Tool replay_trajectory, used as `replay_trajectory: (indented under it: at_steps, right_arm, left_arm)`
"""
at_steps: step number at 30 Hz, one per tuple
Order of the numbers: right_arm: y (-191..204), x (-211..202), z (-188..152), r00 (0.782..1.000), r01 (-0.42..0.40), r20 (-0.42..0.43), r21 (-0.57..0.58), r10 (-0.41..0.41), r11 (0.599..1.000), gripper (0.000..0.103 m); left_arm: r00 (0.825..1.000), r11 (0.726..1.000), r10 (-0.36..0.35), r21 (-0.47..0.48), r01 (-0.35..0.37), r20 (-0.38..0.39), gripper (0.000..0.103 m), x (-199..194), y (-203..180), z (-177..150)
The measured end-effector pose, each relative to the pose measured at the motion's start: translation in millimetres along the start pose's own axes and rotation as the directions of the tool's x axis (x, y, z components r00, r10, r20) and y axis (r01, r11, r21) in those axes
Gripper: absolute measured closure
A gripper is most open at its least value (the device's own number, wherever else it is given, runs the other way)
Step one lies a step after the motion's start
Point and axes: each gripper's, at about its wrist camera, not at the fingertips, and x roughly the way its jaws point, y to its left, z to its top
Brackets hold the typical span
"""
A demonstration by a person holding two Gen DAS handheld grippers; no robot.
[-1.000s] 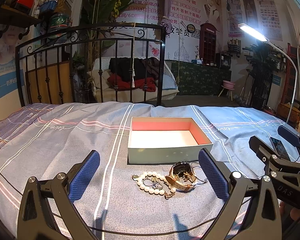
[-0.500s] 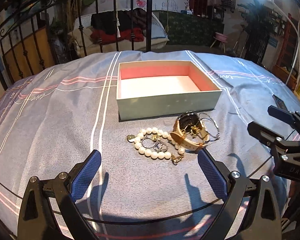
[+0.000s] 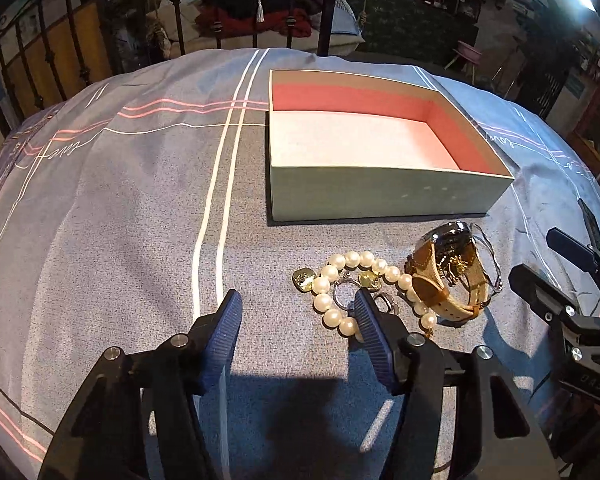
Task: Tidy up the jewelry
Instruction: 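Lower the left tool to the pearl bracelet and close on it, then carry the pearl bracelet into the box with the left tool and release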
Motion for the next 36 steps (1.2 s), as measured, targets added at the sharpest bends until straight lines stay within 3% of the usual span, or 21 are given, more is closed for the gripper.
replay_trajectory:
  at_steps: [1,6,8,9,12,15,19,23,25,27,29,36]
  right_arm:
    - [-0.3,1.6,0.1,1.000,-0.001,-0.003,0.002,0.001,1.000,0.018]
    - [-0.7,9.5,0.6,1.000,0.001,-0.024,0.009,0.000,1.000,0.018]
    - [0.5,14.0,0.7,0.999,0.004,-0.037,0.005,-0.004,1.000,0.020]
    - [1.1,15.7,0.9,0.999,0.003,-0.042,0.003,-0.003,1.000,0.026]
    - [3.9,24.5,4.4,0.997,0.002,-0.074,-0.007,-0.003,1.000,0.038]
    - [5.8,28.3,5.5,0.997,-0.027,-0.079,-0.010,0.026,1.000,0.039]
    - [1.1,6.4,3.0,0.997,-0.074,-0.006,-0.004,0.074,0.997,0.039]
    - [11.5,6.1,1.4,0.995,-0.098,-0.040,-0.068,0.096,0.993,0.041]
    - [20.1,14.1,0.2,0.992,-0.115,-0.072,-0.105,0.108,0.988,0.050]
    - [25.4,21.7,-0.7,0.986,-0.146,-0.100,-0.114,0.135,0.983,0.076]
    - [27.2,23.5,-0.7,0.980,-0.175,-0.114,-0.102,0.163,0.979,0.090]
    - [27.1,11.4,-4.9,0.974,-0.215,-0.096,-0.091,0.206,0.972,0.099]
  left_arm:
    - [1.000,1.000,0.006,-0.005,-0.006,-0.005,0.054,1.9,-0.6,0.5]
    - [1.000,1.000,0.016,0.007,-0.017,0.021,0.089,0.5,-9.8,-4.8]
    - [0.999,1.000,0.020,-0.008,-0.020,0.033,0.092,0.7,-9.7,-5.8]
    - [0.999,1.000,0.002,-0.020,-0.001,0.047,0.094,-0.8,-8.4,-5.5]
    - [0.997,0.999,-0.031,-0.031,0.034,0.075,0.094,-7.7,-8.7,-6.0]
    - [0.994,0.999,-0.032,-0.027,0.035,0.100,0.094,-15.9,-10.7,-6.8]
    - [0.993,0.999,-0.020,-0.025,0.024,0.121,0.094,-24.6,-9.3,-4.1]
    - [0.990,0.999,-0.034,-0.036,0.039,0.134,0.094,-30.1,-7.7,-0.9]
    - [0.989,0.999,-0.035,-0.030,0.040,0.144,0.094,-33.8,-9.5,-0.1]
    - [0.988,0.999,-0.040,-0.025,0.044,0.148,0.094,-37.1,-10.9,-0.2]
    - [0.987,0.999,-0.037,-0.020,0.041,0.157,0.094,-40.7,-11.7,-1.2]
    - [0.984,0.999,-0.046,-0.016,0.049,0.173,0.094,-47.8,-11.9,-0.6]
